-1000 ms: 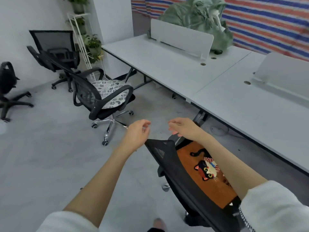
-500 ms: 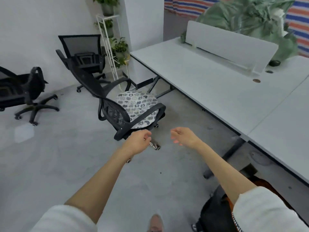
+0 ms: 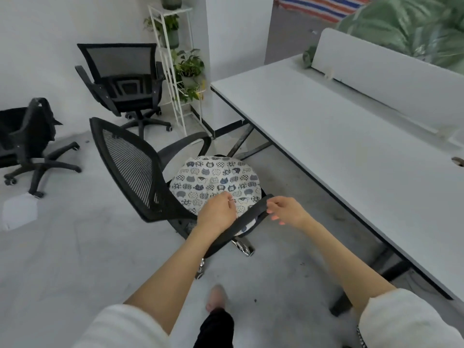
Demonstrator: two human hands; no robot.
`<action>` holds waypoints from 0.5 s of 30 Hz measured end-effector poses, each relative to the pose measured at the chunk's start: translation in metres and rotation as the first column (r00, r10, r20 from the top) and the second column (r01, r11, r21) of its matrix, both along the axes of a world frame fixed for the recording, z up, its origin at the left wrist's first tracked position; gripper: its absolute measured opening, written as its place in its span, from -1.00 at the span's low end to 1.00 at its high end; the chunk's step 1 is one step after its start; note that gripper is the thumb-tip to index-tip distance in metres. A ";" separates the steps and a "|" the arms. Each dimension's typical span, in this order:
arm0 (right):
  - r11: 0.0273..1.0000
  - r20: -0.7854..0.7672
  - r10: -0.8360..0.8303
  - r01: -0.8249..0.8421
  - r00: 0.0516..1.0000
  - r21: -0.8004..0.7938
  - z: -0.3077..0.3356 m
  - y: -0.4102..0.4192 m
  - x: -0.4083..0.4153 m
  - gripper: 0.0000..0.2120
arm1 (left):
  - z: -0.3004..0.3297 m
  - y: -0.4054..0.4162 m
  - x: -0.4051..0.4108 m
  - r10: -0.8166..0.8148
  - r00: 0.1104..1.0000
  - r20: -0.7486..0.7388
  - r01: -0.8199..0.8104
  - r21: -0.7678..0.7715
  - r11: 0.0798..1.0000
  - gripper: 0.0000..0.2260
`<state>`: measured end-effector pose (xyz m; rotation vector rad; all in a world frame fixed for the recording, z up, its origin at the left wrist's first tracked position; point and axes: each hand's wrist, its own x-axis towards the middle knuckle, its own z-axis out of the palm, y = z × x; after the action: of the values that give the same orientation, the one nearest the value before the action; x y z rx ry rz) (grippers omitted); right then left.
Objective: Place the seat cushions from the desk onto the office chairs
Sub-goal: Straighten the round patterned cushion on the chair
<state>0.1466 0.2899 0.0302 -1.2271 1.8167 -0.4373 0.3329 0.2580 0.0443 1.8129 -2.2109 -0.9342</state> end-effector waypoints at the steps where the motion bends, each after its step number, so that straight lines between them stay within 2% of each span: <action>1: 1.000 0.001 -0.024 0.024 1.000 0.004 -0.003 -0.020 -0.001 -0.72 | -0.002 -0.019 0.000 0.018 1.000 0.005 -0.018 0.011 1.000 -0.69; 5: 0.997 0.007 -0.064 0.064 0.998 0.037 -0.016 -0.083 0.001 -0.69 | -0.017 -0.085 -0.005 0.069 0.997 0.043 -0.073 0.092 0.993 -0.72; 9: 0.993 -0.011 -0.061 0.062 0.998 0.096 -0.025 -0.137 -0.001 -0.63 | -0.037 -0.145 -0.019 -0.010 0.993 0.115 -0.017 0.231 0.973 -0.74; 13: 0.982 -0.022 -0.073 0.076 0.997 0.171 -0.055 -0.192 -0.015 -0.63 | -0.073 -0.205 -0.020 -0.012 0.988 0.152 -0.033 0.288 0.957 -0.71; 15: 0.979 -0.036 -0.065 0.071 0.997 0.190 -0.066 -0.197 -0.017 -0.63 | -0.087 -0.213 -0.010 -0.023 0.992 0.126 -0.016 0.304 0.953 -0.69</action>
<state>0.1296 0.0929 -0.0356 -1.0476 1.8828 -0.2764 0.3224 0.0455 -0.0431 2.0514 -2.2462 -1.2538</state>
